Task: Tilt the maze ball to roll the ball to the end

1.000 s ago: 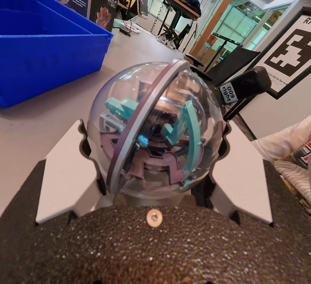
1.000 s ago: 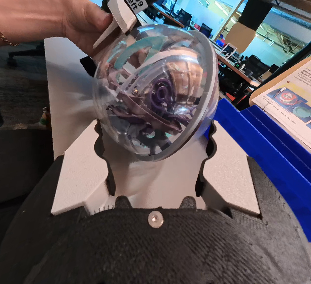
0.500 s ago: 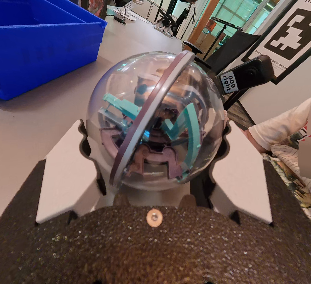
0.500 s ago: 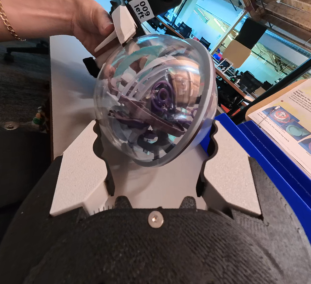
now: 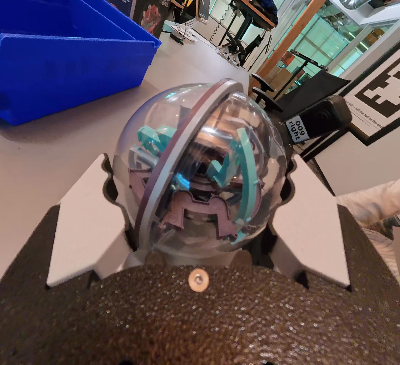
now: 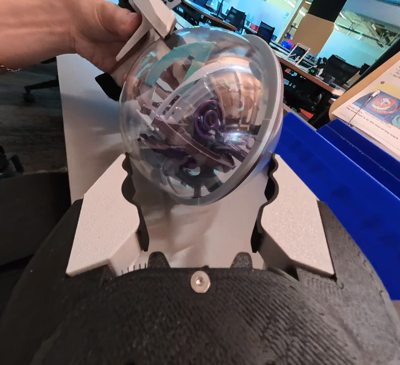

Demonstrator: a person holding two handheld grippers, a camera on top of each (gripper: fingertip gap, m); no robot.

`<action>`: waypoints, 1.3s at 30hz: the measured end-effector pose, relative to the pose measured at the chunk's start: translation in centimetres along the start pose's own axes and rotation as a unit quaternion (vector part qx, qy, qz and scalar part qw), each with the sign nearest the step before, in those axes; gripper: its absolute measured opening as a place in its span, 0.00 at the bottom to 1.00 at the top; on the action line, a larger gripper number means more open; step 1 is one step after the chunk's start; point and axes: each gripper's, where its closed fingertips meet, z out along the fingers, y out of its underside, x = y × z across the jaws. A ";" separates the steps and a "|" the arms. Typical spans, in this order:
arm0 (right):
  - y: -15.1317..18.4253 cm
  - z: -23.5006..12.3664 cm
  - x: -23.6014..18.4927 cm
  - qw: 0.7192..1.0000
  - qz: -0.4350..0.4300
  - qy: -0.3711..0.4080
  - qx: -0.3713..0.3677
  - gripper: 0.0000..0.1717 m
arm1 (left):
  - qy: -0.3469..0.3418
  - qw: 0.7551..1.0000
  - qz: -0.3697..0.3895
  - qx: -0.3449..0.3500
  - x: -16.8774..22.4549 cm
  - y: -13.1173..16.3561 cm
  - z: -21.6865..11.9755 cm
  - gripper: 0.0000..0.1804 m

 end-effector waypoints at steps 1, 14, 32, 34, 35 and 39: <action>0.2 -0.1 0.1 1.000 0.002 -0.001 -0.005 0.71 | -0.003 1.000 -0.002 0.004 0.0 -0.1 0.2 0.83; -2.0 -1.3 0.6 0.998 -0.032 0.017 0.050 0.78 | 0.001 1.000 -0.010 0.010 0.4 -0.5 0.8 0.82; -1.8 -0.7 -1.6 0.997 -0.057 -0.028 0.034 0.86 | 0.075 0.977 0.200 0.006 4.5 1.0 1.5 0.85; -1.7 -0.7 -1.6 0.998 -0.053 -0.031 0.031 0.86 | 0.063 0.973 0.224 0.000 4.2 1.4 1.5 0.84; -1.8 -0.7 -1.6 0.998 -0.052 -0.030 0.029 0.86 | 0.059 0.971 0.230 -0.004 4.2 1.6 1.6 0.85; -1.7 -0.8 -1.7 0.998 -0.047 -0.034 0.023 0.86 | 0.056 0.974 0.221 -0.017 4.0 1.7 1.7 0.85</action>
